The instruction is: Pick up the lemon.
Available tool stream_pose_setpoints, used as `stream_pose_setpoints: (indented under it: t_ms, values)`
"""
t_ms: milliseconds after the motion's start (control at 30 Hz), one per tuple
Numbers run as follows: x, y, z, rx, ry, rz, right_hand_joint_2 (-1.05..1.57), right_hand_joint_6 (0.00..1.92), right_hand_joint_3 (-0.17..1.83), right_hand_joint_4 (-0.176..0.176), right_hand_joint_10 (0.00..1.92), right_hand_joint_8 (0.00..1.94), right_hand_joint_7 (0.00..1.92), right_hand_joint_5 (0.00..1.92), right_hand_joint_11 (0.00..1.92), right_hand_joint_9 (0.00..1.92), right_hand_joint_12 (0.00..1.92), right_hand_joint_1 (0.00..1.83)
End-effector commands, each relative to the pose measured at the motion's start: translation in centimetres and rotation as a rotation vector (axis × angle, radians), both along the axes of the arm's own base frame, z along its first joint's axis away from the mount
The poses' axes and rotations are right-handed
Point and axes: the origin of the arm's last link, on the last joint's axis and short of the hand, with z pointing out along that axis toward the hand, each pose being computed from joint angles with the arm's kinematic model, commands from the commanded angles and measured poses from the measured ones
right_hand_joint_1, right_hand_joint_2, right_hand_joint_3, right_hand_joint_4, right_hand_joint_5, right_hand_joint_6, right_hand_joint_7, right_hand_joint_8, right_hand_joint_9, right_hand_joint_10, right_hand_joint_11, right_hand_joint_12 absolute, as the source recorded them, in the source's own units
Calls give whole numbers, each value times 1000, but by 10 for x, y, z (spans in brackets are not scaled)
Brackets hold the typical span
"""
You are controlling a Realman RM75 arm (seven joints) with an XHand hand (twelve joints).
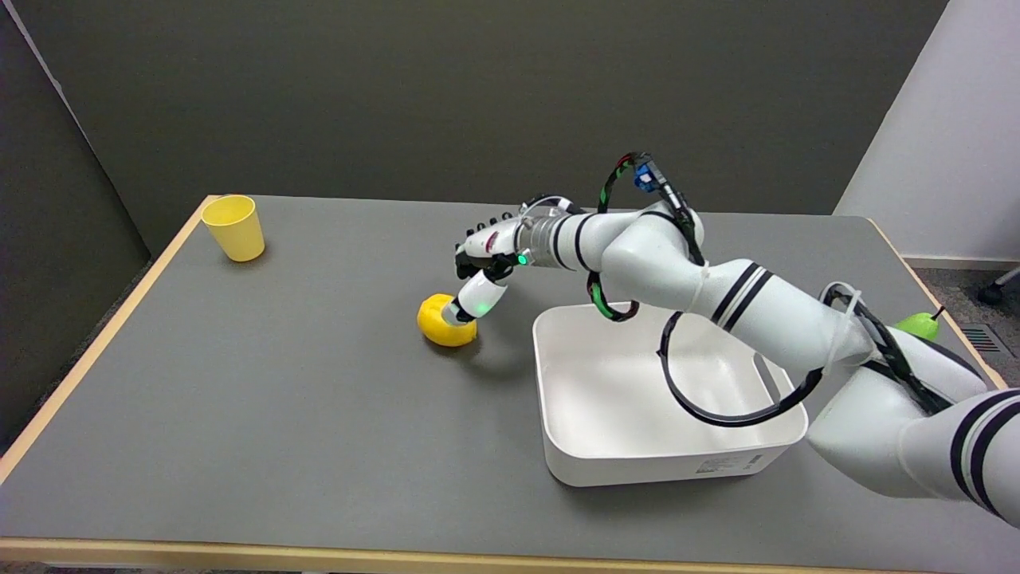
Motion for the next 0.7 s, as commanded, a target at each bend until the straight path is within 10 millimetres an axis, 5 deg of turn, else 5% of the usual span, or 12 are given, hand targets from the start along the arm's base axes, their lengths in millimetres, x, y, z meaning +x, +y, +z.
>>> stream_pose_setpoints:
  t_ms: [33, 500, 700]
  values:
    - [1, 18, 5, -377, -110, -150, 658, 513, 716, -176, 945, 504, 287, 159, 82, 152, 1339, 293]
    - [5, 26, -19, -426, -203, -197, 637, 508, 766, -176, 867, 529, 214, 95, 38, 97, 1337, 290]
    - [7, 28, -48, -354, -245, -188, 684, 502, 695, -176, 915, 542, 239, 100, 59, 101, 1316, 298]
